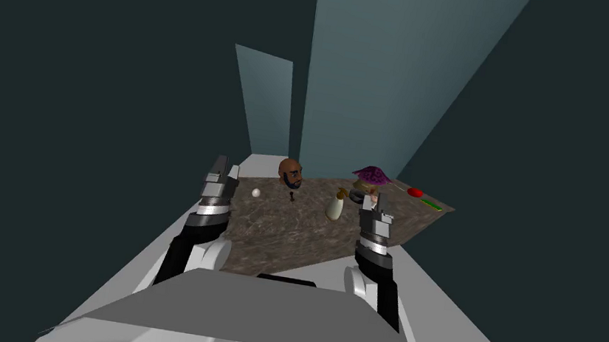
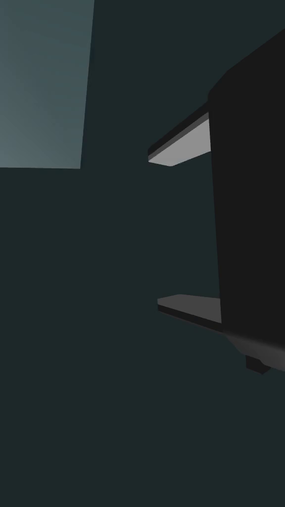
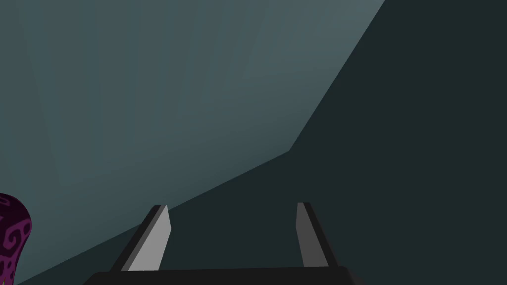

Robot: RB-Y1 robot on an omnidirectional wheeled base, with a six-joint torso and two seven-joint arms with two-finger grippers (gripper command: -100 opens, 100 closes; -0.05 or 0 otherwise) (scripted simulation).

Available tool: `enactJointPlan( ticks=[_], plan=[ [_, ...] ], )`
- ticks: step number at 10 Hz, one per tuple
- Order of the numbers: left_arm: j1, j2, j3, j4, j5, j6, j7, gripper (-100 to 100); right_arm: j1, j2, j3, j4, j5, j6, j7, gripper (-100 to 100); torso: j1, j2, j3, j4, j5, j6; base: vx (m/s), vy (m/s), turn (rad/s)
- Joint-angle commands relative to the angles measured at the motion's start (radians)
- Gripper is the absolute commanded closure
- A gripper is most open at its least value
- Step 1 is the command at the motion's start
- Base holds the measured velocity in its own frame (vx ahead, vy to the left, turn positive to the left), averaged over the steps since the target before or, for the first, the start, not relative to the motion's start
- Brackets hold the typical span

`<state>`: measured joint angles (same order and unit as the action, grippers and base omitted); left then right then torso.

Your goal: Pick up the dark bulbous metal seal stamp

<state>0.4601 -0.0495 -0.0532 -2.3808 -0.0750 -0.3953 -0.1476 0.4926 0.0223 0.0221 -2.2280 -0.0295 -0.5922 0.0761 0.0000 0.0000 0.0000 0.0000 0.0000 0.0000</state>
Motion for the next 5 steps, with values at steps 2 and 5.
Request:
enactJointPlan(
  ticks=[2,5],
  plan=[
    [-0.002,0.075,0.005,0.017,0.01,0.03,-0.007,-100,0.0,0.0,0.0,0.0,0.0,0.0,0.0,0,-0.001,0.003,0.001,0.0,0.0,0.0,-0.069,-0.038,-0.073],
    [-0.006,0.152,0.013,0.039,0.025,0.073,-0.019,-100,0.0,0.0,0.0,0.0,0.0,0.0,0.0,0,-0.004,0.005,0.003,0.001,-0.001,0.0,-0.063,-0.055,-0.093]
  ],
)
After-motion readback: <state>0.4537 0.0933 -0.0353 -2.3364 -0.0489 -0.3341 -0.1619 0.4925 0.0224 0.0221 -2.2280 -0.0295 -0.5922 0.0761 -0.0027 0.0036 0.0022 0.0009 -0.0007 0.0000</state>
